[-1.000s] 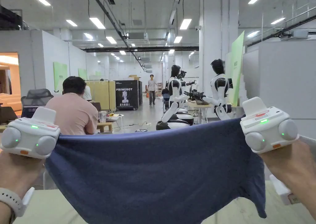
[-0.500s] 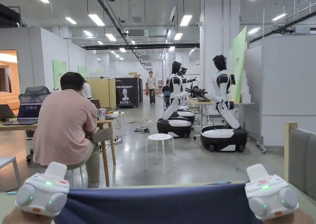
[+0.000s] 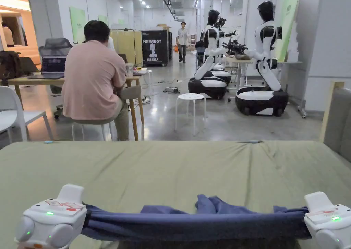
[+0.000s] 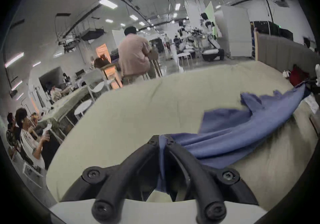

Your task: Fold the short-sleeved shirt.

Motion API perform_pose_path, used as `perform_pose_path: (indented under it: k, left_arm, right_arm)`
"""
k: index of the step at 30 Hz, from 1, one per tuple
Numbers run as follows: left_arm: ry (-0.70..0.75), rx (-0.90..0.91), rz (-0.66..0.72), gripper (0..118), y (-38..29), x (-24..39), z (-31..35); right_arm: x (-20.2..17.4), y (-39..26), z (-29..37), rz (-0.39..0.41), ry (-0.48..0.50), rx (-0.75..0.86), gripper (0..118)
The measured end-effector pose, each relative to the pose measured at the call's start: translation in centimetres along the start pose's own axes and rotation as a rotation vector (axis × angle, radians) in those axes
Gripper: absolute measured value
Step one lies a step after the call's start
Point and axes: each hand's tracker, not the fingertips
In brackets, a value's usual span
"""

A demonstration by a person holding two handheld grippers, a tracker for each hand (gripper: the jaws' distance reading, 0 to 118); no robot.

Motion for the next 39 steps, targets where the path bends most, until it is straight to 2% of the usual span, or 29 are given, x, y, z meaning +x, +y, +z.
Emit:
perform_pose_path:
  k: [1,3,6,7,8,9,10,11,12,15,17,18,19,20,21,22,24,27,28,29,32,34,35,36,37,38,39]
  left_arm:
    - [0.000,-0.039,-0.007,0,-2.3,0.5,0.3]
    - [-0.028,-0.097,-0.014,0,-6.4,1.2,0.5]
    - [-0.053,-0.160,0.064,1,-10.4,1.8,0.4]
    - [-0.045,-0.139,0.061,6,-11.1,1.9,0.5]
    - [-0.027,-0.122,0.070,25,-11.3,2.0,0.9]
    - [-0.003,-0.119,0.068,74,-11.2,2.2,1.4]
    - [-0.005,-0.104,0.055,107,-10.4,2.4,2.2]
    - [-0.007,-0.058,0.042,118,-9.6,3.0,3.3]
    - [-0.023,-0.014,0.032,111,-8.8,3.7,4.5]
    - [-0.095,0.091,0.046,110,-5.5,7.2,7.0]
    - [-0.157,0.162,0.096,103,-4.0,9.9,8.6]
    - [-0.185,0.182,0.113,92,-3.6,10.8,9.1]
    - [-0.196,0.191,0.116,78,-3.4,11.7,9.6]
    - [-0.188,0.196,0.104,54,-3.7,12.5,9.4]
    - [-0.182,0.205,0.092,18,-3.8,13.0,9.5]
    - [-0.176,0.206,0.075,0,-3.8,13.1,9.6]
    - [-0.170,0.188,0.076,0,-4.1,12.8,9.5]
    - [-0.247,0.119,0.130,0,-4.0,10.0,8.9]
    - [-0.244,0.086,0.165,0,-3.9,8.4,8.2]
    - [-0.220,0.029,0.184,0,-3.9,6.7,7.2]
    - [-0.192,-0.173,0.279,0,-4.5,1.5,3.8]
    - [-0.233,-0.306,0.321,0,-5.6,-1.5,1.8]
    - [-0.250,-0.344,0.338,4,-6.4,-2.8,1.0]
    - [-0.250,-0.380,0.337,35,-7.1,-3.7,0.4]
    - [-0.252,-0.413,0.356,74,-7.9,-4.5,-0.1]
    - [-0.254,-0.457,0.366,104,-8.7,-5.1,-0.7]
    - [-0.274,-0.482,0.378,118,-9.4,-5.6,-1.1]
  right_arm:
    - [-0.8,-2.1,0.4,0.031,0.026,-0.032,7]
    - [-1.9,-5.8,0.8,0.004,0.056,-0.072,7]
    - [-2.5,-9.2,0.7,-0.091,0.103,-0.130,8]
    - [-2.2,-9.9,0.8,-0.153,0.153,-0.090,13]
    - [-1.7,-10.3,1.1,-0.206,0.197,-0.052,27]
    - [-1.6,-10.0,1.4,-0.210,0.179,-0.080,63]
    - [-1.5,-9.4,2.0,-0.223,0.154,-0.100,86]
    - [-1.5,-8.7,3.0,-0.262,0.188,-0.056,100]
    - [-1.8,-7.9,4.0,-0.294,0.221,-0.006,103]
    - [-4.6,-4.5,7.8,-0.339,0.306,0.119,102]
    - [-7.2,-2.9,10.1,-0.362,0.395,0.202,102]
    - [-8.3,-2.3,11.0,-0.364,0.420,0.223,98]
    - [-9.4,-1.9,12.0,-0.357,0.437,0.235,90]
    - [-10.3,-1.7,12.8,-0.340,0.451,0.257,71]
    - [-11.1,-1.6,13.5,-0.333,0.443,0.271,26]
    - [-11.8,-1.4,13.8,-0.320,0.426,0.288,0]
    - [-12.8,-1.2,14.3,-0.293,0.384,0.302,0]
    - [-13.5,-1.0,14.0,-0.271,0.436,0.279,0]
    - [-13.9,-1.1,14.2,-0.256,0.423,0.291,0]
    - [-14.3,-1.0,14.3,-0.223,0.394,0.301,0]
    - [-14.6,-0.6,13.9,-0.241,0.439,0.267,0]
    - [-15.2,-0.5,13.7,-0.229,0.432,0.268,0]
    - [-15.5,-0.5,13.6,-0.224,0.442,0.262,0]
    - [-15.7,-0.5,13.5,-0.221,0.466,0.252,0]
    - [-16.0,-0.6,13.5,-0.217,0.481,0.246,0]
    - [-16.3,-0.6,13.3,-0.206,0.483,0.242,0]
    - [-16.6,-0.6,13.3,-0.194,0.483,0.239,0]
